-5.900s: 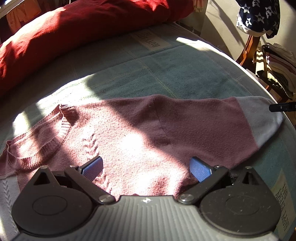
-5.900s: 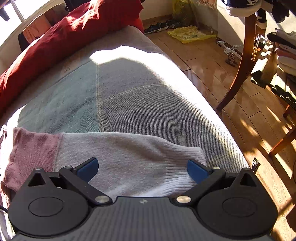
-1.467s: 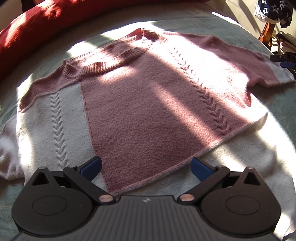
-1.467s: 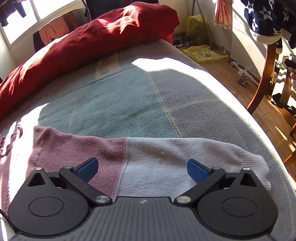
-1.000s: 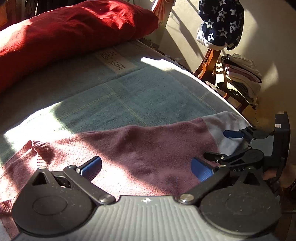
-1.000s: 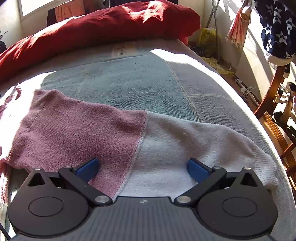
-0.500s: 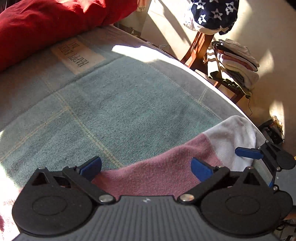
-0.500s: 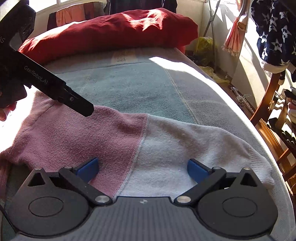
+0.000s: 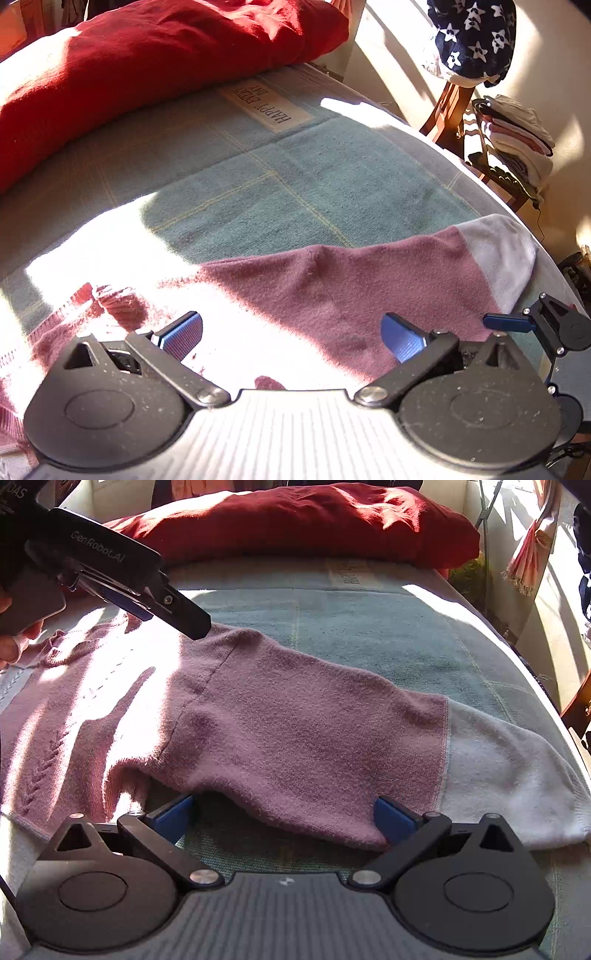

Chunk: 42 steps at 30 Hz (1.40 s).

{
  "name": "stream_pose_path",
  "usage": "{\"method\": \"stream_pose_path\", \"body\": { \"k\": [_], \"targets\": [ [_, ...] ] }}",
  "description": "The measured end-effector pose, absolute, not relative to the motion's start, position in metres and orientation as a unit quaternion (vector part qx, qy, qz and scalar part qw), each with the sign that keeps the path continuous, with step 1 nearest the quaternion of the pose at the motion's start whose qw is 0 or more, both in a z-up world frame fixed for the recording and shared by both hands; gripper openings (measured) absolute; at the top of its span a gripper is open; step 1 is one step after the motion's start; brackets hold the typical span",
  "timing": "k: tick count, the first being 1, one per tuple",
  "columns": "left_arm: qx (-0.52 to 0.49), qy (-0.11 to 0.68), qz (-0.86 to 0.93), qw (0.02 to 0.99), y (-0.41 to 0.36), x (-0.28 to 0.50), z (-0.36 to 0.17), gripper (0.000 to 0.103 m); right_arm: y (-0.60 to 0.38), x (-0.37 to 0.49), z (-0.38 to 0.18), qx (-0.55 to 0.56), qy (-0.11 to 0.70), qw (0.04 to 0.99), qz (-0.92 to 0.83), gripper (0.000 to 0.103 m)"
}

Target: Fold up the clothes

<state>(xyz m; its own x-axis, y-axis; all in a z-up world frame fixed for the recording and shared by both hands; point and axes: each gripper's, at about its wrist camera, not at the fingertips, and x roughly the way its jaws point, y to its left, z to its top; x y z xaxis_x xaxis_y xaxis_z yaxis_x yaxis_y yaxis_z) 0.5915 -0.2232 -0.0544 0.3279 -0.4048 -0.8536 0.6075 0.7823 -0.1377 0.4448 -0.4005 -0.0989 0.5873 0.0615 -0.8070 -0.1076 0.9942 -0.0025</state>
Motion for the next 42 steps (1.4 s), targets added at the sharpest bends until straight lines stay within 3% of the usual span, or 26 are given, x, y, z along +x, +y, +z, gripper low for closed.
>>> {"method": "stream_pose_path", "body": {
  "k": [6,10,19,23,25,30,36,42],
  "targets": [
    [0.084,0.513,-0.281,0.807,-0.186,0.561,-0.056,0.102,-0.399,0.460,-0.078,-0.019,0.414,0.910,0.008,0.103],
    [0.101,0.514,-0.279,0.805,-0.170,0.542,-0.047,0.102,-0.398,0.477,-0.101,-0.051,0.459,0.887,0.002,0.103],
    [0.096,0.531,-0.229,0.810,-0.123,0.504,-0.038,0.102,-0.368,0.434,-0.061,-0.067,0.431,0.897,0.075,0.103],
    [0.100,0.544,-0.229,0.801,-0.113,0.487,-0.045,0.102,-0.314,0.417,-0.072,-0.140,0.422,0.884,0.144,0.103],
    [0.108,0.550,-0.232,0.796,-0.109,0.479,-0.048,0.102,-0.306,0.409,-0.088,-0.175,0.438,0.871,0.137,0.103],
    [0.123,0.554,-0.235,0.789,-0.094,0.459,-0.050,0.102,-0.346,0.391,-0.081,-0.111,0.479,0.865,0.099,0.103],
    [0.142,0.559,-0.238,0.781,-0.077,0.435,-0.052,0.102,-0.332,0.357,-0.057,-0.113,0.466,0.864,0.154,0.103],
    [0.158,0.554,-0.287,0.766,-0.062,0.412,-0.046,0.102,-0.293,0.282,-0.076,-0.202,0.513,0.822,0.145,0.103]
  ]
}}
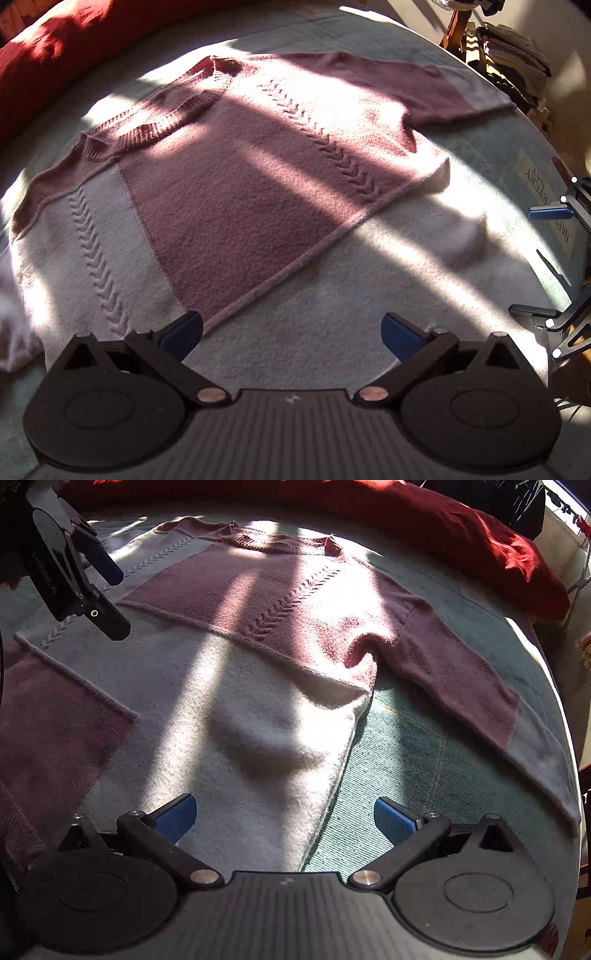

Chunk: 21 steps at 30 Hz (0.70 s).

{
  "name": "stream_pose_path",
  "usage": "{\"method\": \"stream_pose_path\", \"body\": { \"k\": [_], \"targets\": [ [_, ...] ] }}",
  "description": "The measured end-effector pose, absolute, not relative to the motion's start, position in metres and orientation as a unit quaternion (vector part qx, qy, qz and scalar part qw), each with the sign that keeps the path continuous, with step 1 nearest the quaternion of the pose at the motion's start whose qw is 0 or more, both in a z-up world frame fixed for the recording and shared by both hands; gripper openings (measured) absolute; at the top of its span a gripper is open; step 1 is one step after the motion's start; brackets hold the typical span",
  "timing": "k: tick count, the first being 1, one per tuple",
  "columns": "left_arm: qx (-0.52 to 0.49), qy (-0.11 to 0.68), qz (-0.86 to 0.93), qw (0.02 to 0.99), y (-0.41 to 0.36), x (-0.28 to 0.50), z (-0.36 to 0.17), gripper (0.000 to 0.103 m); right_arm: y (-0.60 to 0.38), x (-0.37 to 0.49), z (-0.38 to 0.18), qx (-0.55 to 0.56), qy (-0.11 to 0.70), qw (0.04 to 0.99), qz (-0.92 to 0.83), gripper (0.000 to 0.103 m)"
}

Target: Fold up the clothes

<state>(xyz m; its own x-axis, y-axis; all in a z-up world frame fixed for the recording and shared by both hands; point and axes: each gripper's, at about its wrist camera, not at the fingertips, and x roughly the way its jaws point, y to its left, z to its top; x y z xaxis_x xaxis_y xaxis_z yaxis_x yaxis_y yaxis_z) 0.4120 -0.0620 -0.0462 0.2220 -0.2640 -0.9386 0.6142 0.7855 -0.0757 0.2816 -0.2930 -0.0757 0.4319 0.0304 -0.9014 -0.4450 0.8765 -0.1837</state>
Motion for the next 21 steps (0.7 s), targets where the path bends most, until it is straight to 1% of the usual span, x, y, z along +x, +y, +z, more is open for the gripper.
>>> {"method": "stream_pose_path", "body": {
  "k": [2,5,8,12,15,18,21],
  "targets": [
    [0.160,0.555,-0.309,0.755,-0.053,0.404,-0.045,0.102,-0.296,0.255,-0.080,-0.228,0.538,0.804,0.110,0.103],
    [0.176,0.551,-0.341,0.741,-0.042,0.394,-0.044,0.102,-0.305,0.219,-0.081,-0.217,0.592,0.775,0.044,0.103],
    [0.185,0.551,-0.357,0.732,-0.037,0.389,-0.047,0.102,-0.297,0.205,-0.072,-0.210,0.581,0.786,0.007,0.103],
    [0.191,0.545,-0.377,0.724,-0.045,0.384,-0.050,0.102,-0.278,0.212,-0.060,-0.164,0.537,0.827,-0.023,0.103],
    [0.193,0.532,-0.400,0.721,-0.056,0.377,-0.050,0.102,-0.267,0.213,-0.068,-0.143,0.533,0.833,-0.039,0.103],
    [0.210,0.523,-0.428,0.707,-0.073,0.364,-0.052,0.102,-0.273,0.193,-0.064,-0.059,0.540,0.838,-0.047,0.103],
    [0.231,0.516,-0.451,0.691,-0.092,0.349,-0.054,0.102,-0.269,0.170,-0.073,-0.062,0.556,0.827,-0.054,0.103]
  ]
}}
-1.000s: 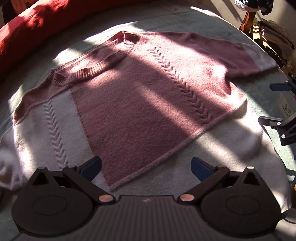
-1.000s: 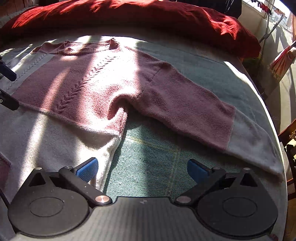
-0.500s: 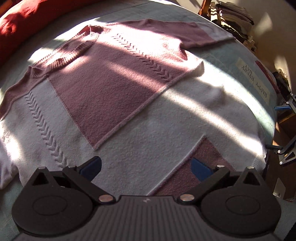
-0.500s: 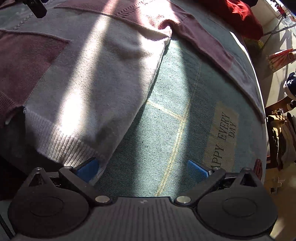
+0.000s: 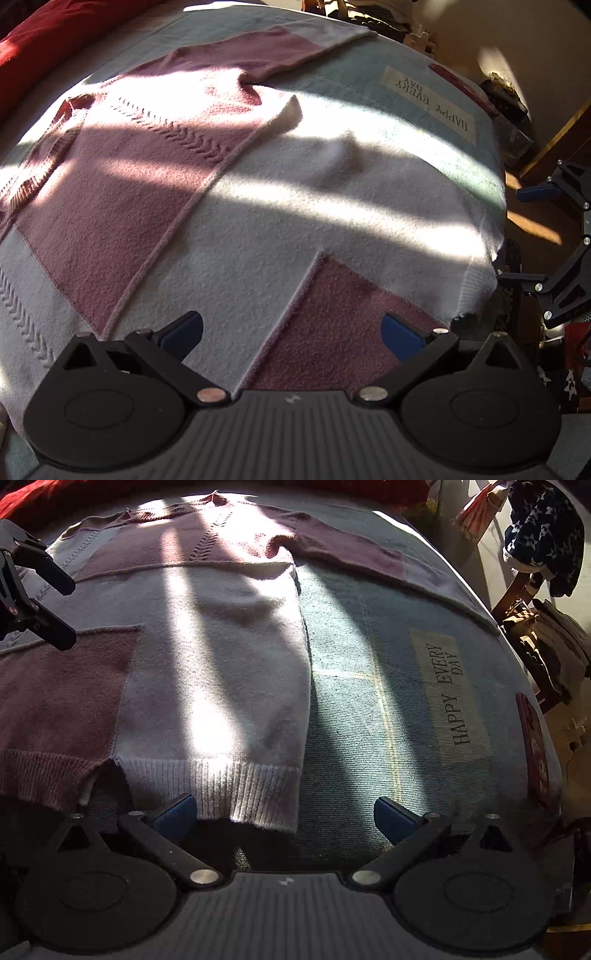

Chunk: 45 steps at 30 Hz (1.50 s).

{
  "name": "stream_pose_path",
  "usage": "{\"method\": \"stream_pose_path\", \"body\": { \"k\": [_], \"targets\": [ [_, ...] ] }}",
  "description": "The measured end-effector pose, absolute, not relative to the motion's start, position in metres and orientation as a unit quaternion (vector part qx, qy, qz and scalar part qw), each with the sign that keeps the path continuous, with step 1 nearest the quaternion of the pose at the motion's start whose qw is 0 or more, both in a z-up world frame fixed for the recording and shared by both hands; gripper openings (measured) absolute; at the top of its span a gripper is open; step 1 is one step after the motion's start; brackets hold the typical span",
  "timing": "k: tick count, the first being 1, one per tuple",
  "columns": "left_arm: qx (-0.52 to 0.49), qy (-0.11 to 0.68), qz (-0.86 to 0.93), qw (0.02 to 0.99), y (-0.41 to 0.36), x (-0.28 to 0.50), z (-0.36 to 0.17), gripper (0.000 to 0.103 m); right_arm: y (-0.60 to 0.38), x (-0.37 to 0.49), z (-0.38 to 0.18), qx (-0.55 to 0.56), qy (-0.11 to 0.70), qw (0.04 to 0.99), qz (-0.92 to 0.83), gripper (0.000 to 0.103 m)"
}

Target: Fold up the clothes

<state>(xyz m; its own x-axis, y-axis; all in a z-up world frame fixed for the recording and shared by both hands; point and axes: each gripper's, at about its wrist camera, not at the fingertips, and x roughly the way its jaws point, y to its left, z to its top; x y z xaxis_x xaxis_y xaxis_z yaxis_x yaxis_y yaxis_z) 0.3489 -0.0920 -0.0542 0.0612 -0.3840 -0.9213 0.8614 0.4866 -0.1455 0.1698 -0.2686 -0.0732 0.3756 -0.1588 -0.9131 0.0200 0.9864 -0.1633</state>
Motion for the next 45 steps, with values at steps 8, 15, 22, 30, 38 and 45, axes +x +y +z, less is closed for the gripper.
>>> {"method": "stream_pose_path", "body": {
  "k": [8,15,22,30,38,45],
  "targets": [
    [0.274,0.498,-0.496,0.656,-0.132,0.317,-0.055,0.102,-0.261,0.187,-0.068,-0.177,0.468,0.865,-0.027,0.103],
    [0.272,0.503,-0.480,0.665,-0.134,0.320,-0.053,0.102,-0.283,0.195,-0.020,-0.115,0.390,0.912,-0.048,0.103],
    [0.263,0.507,-0.474,0.671,-0.134,0.320,-0.057,0.102,-0.268,0.167,-0.057,-0.143,0.469,0.871,-0.009,0.103],
    [0.260,0.510,-0.468,0.673,-0.138,0.323,-0.060,0.102,-0.275,0.184,-0.072,-0.096,0.468,0.879,-0.009,0.103],
    [0.261,0.511,-0.471,0.670,-0.139,0.323,-0.062,0.102,-0.291,0.200,-0.076,-0.149,0.448,0.876,-0.100,0.103],
    [0.252,0.514,-0.475,0.669,-0.140,0.323,-0.064,0.102,-0.282,0.207,-0.088,-0.173,0.449,0.873,-0.076,0.103]
  ]
}}
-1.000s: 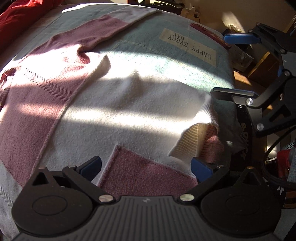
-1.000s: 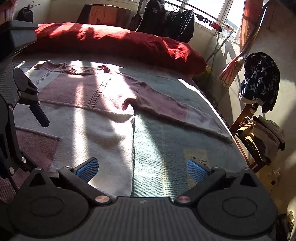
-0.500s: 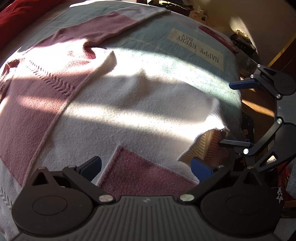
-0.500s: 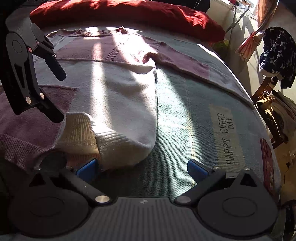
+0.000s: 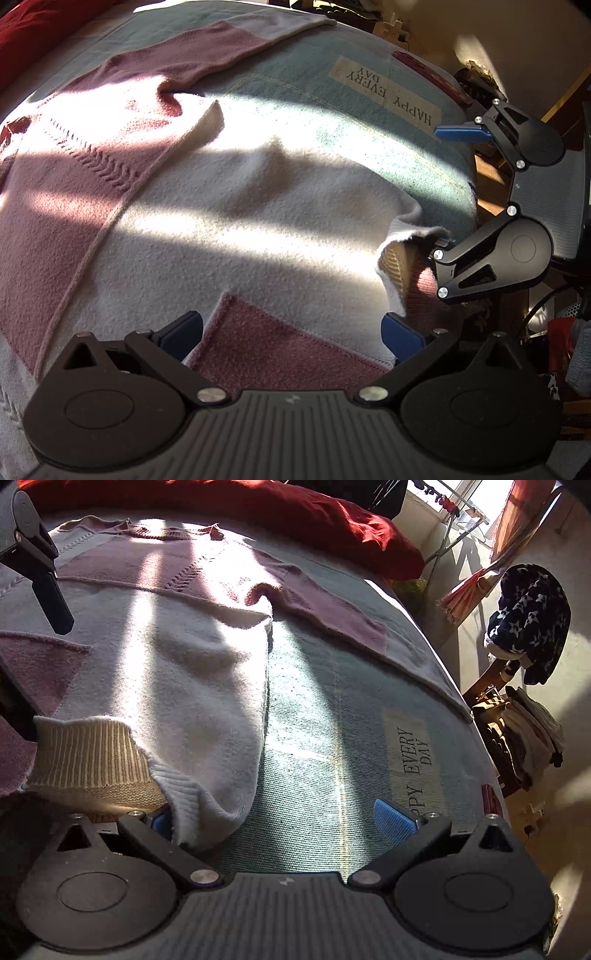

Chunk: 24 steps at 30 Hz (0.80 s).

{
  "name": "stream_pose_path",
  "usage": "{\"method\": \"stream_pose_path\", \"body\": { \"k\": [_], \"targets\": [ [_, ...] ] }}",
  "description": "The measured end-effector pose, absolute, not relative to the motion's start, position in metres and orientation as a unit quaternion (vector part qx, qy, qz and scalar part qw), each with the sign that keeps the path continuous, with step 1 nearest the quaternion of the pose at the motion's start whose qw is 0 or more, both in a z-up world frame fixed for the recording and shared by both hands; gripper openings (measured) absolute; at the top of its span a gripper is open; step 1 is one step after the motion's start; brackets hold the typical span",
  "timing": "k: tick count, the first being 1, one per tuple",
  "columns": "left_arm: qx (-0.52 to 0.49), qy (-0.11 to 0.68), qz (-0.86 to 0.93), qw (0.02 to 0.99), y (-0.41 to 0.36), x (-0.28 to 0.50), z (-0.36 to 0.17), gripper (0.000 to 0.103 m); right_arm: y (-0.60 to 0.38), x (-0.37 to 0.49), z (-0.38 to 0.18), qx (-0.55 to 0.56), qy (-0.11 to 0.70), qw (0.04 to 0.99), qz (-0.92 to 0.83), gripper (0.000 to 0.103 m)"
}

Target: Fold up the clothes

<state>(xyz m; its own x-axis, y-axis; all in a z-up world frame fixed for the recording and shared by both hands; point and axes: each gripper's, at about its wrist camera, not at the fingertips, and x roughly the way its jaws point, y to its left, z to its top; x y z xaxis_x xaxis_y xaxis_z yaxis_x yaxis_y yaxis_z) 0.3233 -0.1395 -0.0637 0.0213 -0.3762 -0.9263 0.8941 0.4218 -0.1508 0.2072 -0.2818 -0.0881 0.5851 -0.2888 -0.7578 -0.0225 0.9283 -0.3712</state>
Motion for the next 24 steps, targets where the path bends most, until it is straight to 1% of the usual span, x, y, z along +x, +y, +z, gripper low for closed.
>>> {"method": "stream_pose_path", "body": {
  "k": [4,7,11,13,16,20,24],
  "targets": [
    [0.253,0.514,-0.473,0.669,-0.137,0.326,-0.064,0.102,-0.279,0.200,-0.079,-0.148,0.445,0.881,-0.059,0.103],
    [0.252,0.516,-0.471,0.670,-0.135,0.328,-0.065,0.102,-0.277,0.196,-0.085,-0.159,0.457,0.872,-0.073,0.103],
    [0.250,0.518,-0.469,0.670,-0.133,0.331,-0.065,0.102,-0.286,0.200,-0.086,-0.197,0.466,0.852,-0.136,0.103],
    [0.251,0.518,-0.471,0.669,-0.131,0.331,-0.065,0.102,-0.290,0.198,-0.075,-0.229,0.456,0.842,-0.173,0.103],
    [0.249,0.520,-0.470,0.668,-0.129,0.333,-0.067,0.102,-0.289,0.189,-0.057,-0.251,0.448,0.841,-0.170,0.103],
    [0.244,0.520,-0.471,0.669,-0.128,0.336,-0.066,0.102,-0.275,0.178,-0.070,-0.332,0.482,0.799,-0.142,0.103],
    [0.239,0.520,-0.472,0.671,-0.126,0.338,-0.066,0.102,-0.281,0.169,-0.083,-0.324,0.529,0.773,-0.133,0.103]
  ]
}}
